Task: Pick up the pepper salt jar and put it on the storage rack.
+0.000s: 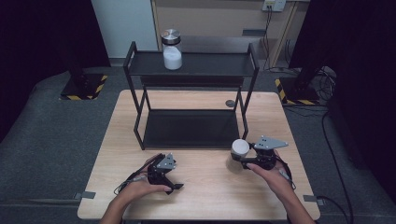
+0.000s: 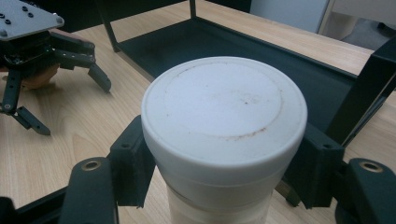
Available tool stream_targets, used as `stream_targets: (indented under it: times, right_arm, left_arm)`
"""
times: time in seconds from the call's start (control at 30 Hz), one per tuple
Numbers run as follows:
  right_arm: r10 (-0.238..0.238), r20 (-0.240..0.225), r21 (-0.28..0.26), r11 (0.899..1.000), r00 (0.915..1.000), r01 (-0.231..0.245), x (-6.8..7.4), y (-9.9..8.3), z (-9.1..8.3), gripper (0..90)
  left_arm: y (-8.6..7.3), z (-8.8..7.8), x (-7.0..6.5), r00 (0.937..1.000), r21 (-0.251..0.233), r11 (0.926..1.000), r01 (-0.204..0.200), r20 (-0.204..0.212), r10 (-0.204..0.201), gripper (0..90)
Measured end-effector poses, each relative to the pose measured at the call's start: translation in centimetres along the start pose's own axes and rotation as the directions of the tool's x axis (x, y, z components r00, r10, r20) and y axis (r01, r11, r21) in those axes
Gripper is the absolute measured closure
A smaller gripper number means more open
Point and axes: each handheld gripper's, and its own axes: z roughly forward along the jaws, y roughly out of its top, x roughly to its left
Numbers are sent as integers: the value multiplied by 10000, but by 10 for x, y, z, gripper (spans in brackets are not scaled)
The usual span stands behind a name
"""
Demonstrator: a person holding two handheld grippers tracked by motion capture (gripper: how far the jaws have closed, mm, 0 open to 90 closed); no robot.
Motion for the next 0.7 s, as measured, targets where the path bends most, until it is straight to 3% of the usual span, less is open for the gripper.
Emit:
stream_targets:
  times: [0.7]
  right_arm:
    - [-183, 174, -209, 9996, 9997, 187, 9, 1, -5, 350]
  left_arm:
    - [0, 0, 0, 10000, 3, 10000, 18, -16, -18, 0]
